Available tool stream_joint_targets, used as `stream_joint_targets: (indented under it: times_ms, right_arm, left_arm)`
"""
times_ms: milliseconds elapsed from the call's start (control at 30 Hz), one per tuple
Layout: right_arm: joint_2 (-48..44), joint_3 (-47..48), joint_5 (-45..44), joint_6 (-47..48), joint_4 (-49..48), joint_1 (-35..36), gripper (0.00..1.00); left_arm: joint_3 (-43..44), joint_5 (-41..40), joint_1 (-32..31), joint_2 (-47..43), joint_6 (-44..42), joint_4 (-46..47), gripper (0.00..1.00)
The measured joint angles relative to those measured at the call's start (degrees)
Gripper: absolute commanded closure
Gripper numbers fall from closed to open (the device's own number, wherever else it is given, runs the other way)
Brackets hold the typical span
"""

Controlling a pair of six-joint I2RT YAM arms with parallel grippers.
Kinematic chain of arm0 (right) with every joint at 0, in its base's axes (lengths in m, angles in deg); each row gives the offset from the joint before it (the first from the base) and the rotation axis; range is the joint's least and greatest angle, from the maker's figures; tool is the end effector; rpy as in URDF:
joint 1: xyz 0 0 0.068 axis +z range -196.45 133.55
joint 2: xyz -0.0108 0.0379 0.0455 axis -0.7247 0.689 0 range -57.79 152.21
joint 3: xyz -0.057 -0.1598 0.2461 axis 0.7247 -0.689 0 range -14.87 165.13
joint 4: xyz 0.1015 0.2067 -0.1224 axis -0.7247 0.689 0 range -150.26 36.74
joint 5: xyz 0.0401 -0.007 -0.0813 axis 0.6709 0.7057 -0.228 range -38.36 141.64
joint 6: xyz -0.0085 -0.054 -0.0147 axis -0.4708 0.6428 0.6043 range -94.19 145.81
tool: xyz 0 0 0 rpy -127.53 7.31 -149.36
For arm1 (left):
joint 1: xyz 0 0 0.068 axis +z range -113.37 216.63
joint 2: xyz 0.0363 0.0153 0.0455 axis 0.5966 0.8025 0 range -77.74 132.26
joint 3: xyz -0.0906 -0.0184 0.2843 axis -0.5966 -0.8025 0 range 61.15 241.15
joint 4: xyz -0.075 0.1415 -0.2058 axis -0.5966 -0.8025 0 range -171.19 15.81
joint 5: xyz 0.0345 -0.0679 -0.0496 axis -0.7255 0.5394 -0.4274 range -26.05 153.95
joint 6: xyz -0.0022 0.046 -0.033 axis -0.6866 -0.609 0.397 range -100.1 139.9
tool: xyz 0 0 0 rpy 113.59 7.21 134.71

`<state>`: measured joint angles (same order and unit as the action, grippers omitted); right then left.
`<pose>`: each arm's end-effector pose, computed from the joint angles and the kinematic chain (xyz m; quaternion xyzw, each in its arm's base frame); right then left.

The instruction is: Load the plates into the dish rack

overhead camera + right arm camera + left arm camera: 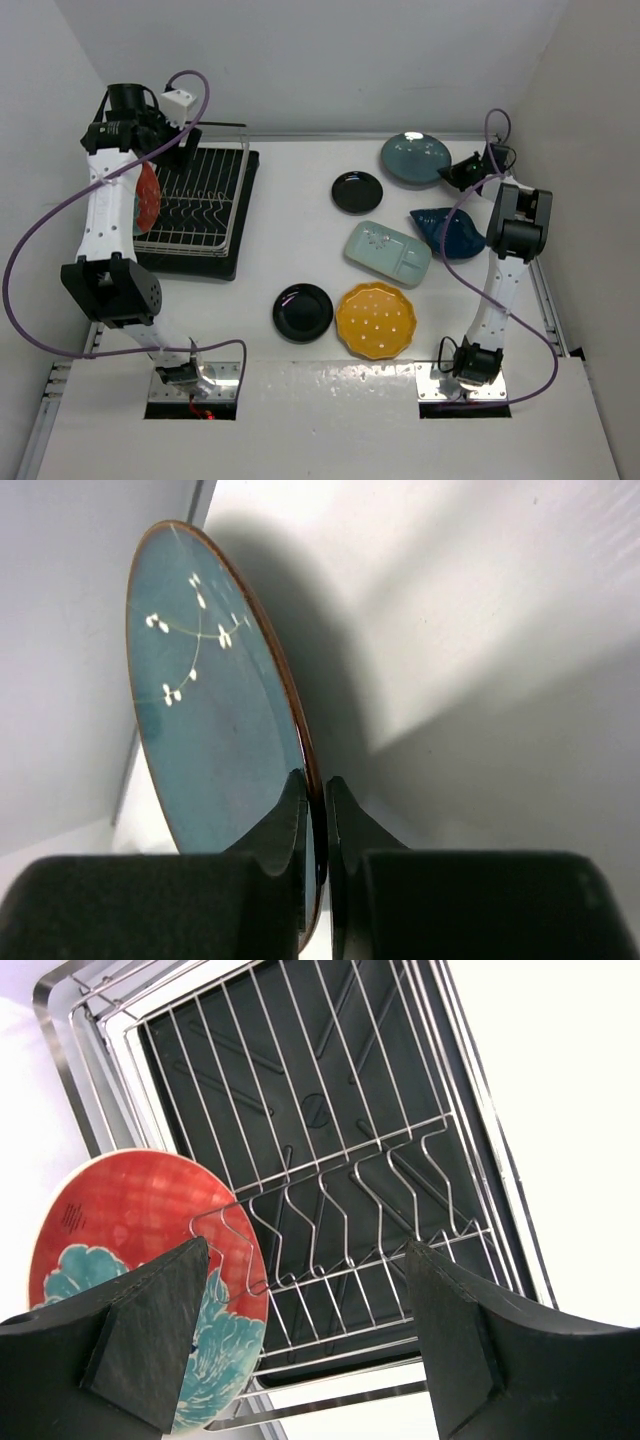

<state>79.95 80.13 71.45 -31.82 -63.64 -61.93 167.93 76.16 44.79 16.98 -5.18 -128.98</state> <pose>0.5254 -0.1315 0.1169 0.4713 0.7591 0.2966 0.3372 0.3507 0.0419 0.4366 0.1761 0.8948 0.0207 0.4098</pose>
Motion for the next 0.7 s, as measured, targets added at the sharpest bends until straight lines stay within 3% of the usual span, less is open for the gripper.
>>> stream_joint_targets:
  times_ms: [167,300,433,700]
  right_arm:
    - [-0.96,-7.96,2.45,-4.68,-12.11,-0.52,1.0]
    - [-4.42,-12.26,3.04,-5.86,-14.6,-0.68,1.0]
    - [-10.84,-17.18,2.03,-6.45,-14.84,-0.37,1.0]
    - [-25.14,-30.38,1.68,-10.8,-24.5,3.19,1.0]
  left_arm:
    - [0.55,0.17,-1.46,0.0,-0.24,-0.11,0.17]
    - [1.03,1.36,-2.91,0.22,-0.39,-0.39,0.17]
    - [2.93,3.96,-4.52,1.31,-0.33,-1.09,0.17]
    - [4.39,9.35,-10.19,3.89,0.09,-1.46,0.17]
